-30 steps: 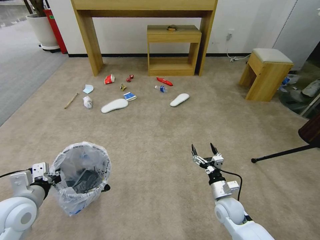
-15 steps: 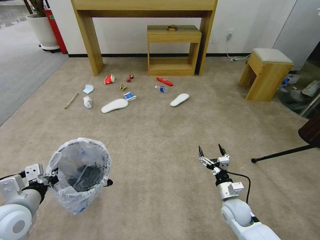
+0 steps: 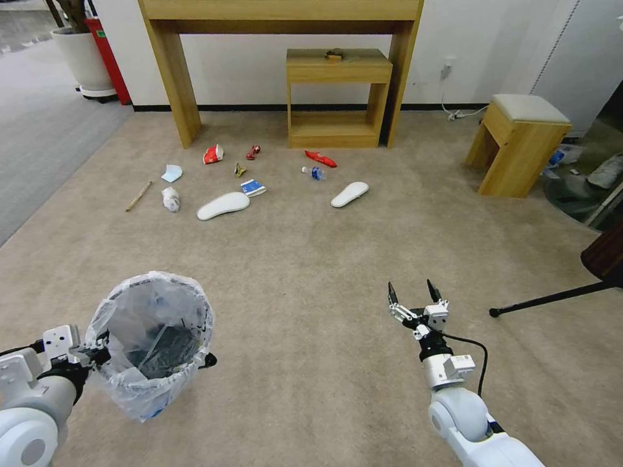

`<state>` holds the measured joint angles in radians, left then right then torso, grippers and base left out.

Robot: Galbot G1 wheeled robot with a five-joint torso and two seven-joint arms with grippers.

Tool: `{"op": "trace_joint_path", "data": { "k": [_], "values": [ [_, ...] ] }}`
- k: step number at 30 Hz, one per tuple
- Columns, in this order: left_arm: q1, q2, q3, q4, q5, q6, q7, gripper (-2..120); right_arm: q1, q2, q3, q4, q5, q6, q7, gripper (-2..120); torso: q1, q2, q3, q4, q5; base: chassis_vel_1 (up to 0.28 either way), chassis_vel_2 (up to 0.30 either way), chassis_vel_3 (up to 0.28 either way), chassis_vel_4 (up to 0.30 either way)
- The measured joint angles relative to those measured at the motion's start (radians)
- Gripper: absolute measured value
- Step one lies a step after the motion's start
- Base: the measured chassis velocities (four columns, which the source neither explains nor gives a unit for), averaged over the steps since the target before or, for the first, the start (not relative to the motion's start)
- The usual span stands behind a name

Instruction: Pick up the trash bin and place the garbage on the floor into it.

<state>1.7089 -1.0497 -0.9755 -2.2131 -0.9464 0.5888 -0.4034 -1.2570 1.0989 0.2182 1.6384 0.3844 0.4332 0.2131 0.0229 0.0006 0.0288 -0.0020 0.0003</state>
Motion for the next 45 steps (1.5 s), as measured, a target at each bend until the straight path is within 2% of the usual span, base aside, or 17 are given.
{"op": "trace_joint_path", "data": {
  "k": [13, 45],
  "values": [
    [0.001, -0.004, 0.008, 0.007, 0.018, -0.009, 0.012, 0, -0.002, 0.011, 0.004, -0.004, 0.002, 0.0, 0.009, 99, 0.0, 0.0, 0.0, -0.0001, 0.0003, 0.016, 0.015, -0.02, -0.018],
    [0.017, -0.003, -0.004, 0.02, 0.046, -0.032, 0.036, 0, -0.007, 0.022, 0.013, -0.012, -0.012, 0.004, 0.008, 95, 0.0, 0.0, 0.0, 0.0, 0.0001, 0.126, 0.123, -0.127, -0.133]
  ]
}}
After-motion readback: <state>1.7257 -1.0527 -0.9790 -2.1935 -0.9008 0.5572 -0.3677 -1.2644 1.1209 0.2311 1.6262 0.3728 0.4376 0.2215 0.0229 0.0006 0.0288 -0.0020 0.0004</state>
